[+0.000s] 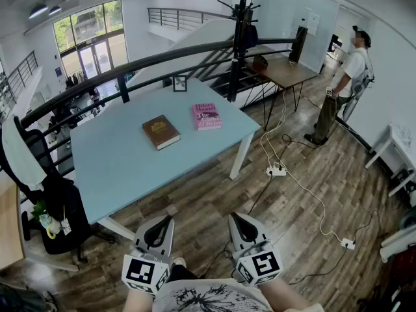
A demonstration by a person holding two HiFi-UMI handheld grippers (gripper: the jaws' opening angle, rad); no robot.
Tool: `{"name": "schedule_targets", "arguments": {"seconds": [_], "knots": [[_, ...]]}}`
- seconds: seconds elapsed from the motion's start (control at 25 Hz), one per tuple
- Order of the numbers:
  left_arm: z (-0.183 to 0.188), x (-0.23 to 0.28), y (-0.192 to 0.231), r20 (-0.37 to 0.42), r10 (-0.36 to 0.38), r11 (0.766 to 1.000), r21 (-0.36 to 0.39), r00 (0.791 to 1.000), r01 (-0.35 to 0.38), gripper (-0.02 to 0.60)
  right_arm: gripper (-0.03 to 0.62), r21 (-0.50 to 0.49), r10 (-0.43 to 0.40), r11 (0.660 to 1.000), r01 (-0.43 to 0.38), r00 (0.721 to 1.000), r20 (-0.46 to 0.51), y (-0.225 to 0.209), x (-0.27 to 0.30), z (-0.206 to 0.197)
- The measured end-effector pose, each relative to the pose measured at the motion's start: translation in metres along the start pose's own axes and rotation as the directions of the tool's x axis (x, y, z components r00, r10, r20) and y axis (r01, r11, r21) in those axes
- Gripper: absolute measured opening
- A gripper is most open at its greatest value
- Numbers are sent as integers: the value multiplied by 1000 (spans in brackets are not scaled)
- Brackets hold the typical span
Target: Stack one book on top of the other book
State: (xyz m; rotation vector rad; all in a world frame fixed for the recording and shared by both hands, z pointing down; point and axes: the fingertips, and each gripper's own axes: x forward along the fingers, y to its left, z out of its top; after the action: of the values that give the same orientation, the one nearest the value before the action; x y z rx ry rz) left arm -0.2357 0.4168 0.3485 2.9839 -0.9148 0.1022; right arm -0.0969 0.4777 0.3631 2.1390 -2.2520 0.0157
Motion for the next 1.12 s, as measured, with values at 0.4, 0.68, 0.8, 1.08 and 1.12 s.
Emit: {"name": "schedule_targets", "arguments": {"seconds": [0.4, 0.68, 0.8, 1.08, 1.12], "knots": [[-2, -1, -8, -4, -18, 1000, -4, 1000, 18, 11, -9, 7, -11, 1000, 11, 1000, -4, -1, -10, -3], [-21, 12, -24, -44, -43, 999, -30, 998, 42, 11, -8, 77, -51, 996, 52, 999, -19, -22, -21, -19], [-30, 24, -22, -66, -55, 998, -43, 996, 52, 11, -8, 98, -68, 993, 72, 997, -41, -32, -16, -30], [-42, 89, -2, -74, -91, 994, -62, 993, 86, 11, -8, 104, -117, 987, 126, 990, -83, -75, 25, -52], [-44, 104, 2, -72, -98, 993, -66, 993, 94, 11, -8, 98, -118, 987, 127, 989, -90, -82, 35, -53]]}}
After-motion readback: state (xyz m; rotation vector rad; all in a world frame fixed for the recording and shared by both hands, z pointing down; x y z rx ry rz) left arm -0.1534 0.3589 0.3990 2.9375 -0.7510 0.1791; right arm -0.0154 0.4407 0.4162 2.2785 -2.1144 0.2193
